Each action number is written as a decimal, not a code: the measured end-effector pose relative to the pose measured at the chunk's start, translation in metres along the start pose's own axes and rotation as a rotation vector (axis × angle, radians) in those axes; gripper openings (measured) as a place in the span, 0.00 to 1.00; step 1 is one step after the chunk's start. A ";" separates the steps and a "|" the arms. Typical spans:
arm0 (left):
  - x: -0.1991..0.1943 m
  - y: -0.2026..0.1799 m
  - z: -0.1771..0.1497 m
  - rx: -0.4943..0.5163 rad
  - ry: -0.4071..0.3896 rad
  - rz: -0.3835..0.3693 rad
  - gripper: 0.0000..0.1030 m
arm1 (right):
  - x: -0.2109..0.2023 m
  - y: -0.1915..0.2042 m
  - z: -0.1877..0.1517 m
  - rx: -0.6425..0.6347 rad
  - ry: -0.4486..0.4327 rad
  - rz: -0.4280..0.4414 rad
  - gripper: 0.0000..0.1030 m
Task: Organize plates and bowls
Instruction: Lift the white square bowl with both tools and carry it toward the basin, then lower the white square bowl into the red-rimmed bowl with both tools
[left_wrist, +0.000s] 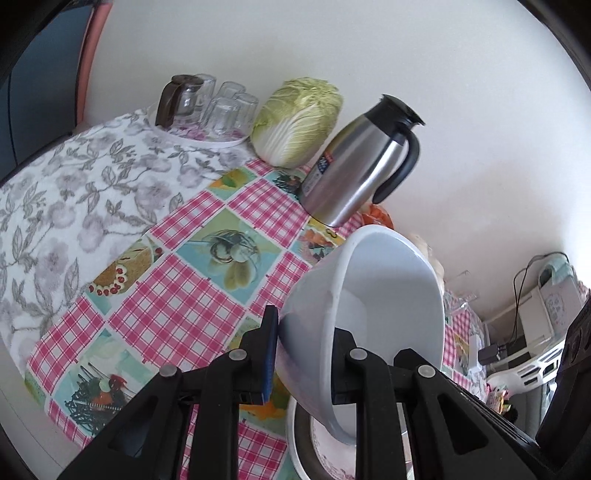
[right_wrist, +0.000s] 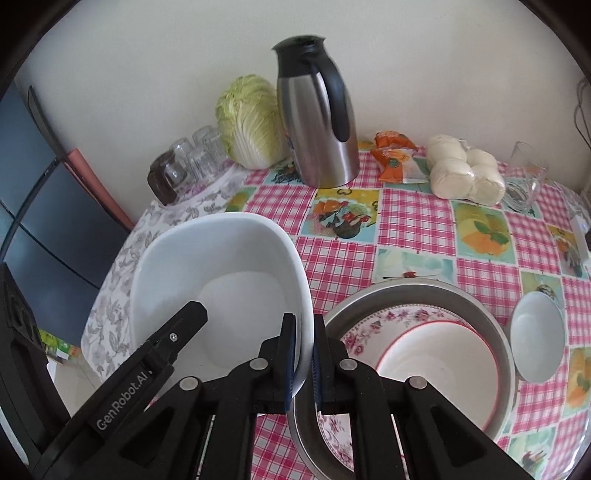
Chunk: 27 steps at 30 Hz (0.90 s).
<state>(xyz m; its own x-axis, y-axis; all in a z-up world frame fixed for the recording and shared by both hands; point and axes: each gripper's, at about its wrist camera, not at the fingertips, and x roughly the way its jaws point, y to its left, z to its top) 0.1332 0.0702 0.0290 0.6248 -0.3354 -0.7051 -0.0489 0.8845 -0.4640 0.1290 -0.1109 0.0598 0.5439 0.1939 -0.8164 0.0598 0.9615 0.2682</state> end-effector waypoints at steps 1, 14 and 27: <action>-0.002 -0.005 -0.002 0.017 -0.002 0.002 0.21 | -0.004 -0.005 -0.002 0.017 -0.006 0.005 0.09; -0.014 -0.053 -0.029 0.209 0.005 0.006 0.21 | -0.033 -0.056 -0.040 0.171 -0.093 0.061 0.09; -0.014 -0.114 -0.062 0.397 0.027 0.003 0.21 | -0.061 -0.116 -0.072 0.278 -0.189 0.071 0.10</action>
<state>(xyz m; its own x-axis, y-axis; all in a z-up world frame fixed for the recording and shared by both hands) 0.0814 -0.0464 0.0589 0.6043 -0.3360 -0.7224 0.2572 0.9404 -0.2223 0.0281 -0.2204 0.0416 0.6990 0.1943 -0.6882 0.2275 0.8520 0.4715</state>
